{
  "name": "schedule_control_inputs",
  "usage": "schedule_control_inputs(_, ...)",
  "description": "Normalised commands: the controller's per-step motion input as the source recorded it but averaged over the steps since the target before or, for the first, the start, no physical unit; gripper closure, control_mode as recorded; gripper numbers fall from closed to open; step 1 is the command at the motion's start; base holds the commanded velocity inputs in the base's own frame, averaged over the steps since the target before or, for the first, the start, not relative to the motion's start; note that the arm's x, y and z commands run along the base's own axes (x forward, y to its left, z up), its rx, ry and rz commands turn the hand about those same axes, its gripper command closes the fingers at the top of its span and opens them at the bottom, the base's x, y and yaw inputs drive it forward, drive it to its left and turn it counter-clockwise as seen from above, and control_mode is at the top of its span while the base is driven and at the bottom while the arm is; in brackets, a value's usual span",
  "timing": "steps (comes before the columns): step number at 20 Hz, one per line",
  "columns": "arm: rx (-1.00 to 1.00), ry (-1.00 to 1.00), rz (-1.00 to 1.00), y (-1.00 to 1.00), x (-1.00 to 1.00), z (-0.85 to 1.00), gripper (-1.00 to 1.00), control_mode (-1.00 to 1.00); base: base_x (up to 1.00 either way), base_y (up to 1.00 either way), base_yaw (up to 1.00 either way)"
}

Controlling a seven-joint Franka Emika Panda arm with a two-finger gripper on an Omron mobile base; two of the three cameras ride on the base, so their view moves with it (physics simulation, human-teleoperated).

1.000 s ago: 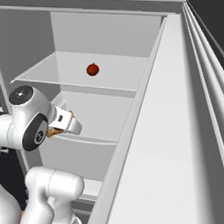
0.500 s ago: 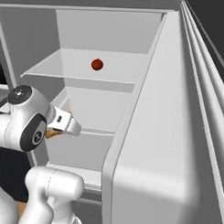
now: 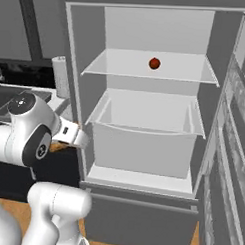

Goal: Place one tomato and one chicken drumstick in each tupperware on the nearby counter, to pack two identical lunches.

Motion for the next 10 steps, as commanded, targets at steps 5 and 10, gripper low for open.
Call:
schedule_control_inputs(5, 0.0, 0.0, 0.0, 0.0, 0.0, 0.0, 1.0, 1.0, 0.03, 0.97, -0.11)
schedule_control_inputs(10, 0.0, 0.0, 0.0, 0.0, 0.0, 0.0, 1.0, 1.0, 0.09, 0.65, -0.07)
